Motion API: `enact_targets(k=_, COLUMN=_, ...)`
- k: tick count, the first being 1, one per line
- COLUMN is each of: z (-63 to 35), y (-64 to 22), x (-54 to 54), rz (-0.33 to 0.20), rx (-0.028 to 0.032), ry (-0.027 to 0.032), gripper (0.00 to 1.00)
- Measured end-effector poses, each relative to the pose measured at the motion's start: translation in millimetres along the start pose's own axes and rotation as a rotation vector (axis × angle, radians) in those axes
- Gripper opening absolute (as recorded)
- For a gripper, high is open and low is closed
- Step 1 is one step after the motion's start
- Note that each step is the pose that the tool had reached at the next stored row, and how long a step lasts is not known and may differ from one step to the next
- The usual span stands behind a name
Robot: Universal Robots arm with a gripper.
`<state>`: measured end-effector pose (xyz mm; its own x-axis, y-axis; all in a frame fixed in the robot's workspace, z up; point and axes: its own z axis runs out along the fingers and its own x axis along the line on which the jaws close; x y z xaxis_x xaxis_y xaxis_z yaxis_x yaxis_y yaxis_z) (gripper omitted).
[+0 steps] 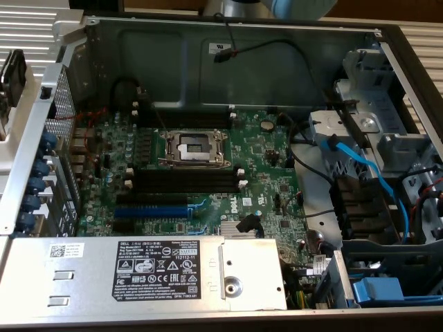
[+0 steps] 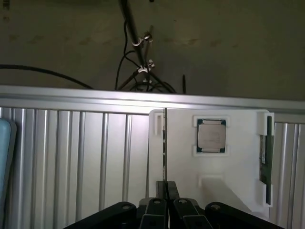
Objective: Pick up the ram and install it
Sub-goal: 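Pick up the ram and move it above insertion slot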
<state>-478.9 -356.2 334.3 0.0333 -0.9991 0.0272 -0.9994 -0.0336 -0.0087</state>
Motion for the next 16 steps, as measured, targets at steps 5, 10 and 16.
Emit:
enact_targets(k=5, z=-15.5, y=-3.9, x=1.4, rz=0.005, rx=-0.0039, ry=0.0099, gripper=0.12)
enact_targets(k=10, z=-26.1, y=-10.5, x=4.8, rz=0.005, rx=-0.0092, ry=0.0108, gripper=0.12)
enact_targets(k=16, z=-30.5, y=-19.8, x=8.1, rz=0.005, rx=-0.0113, ry=0.0109, gripper=0.12)
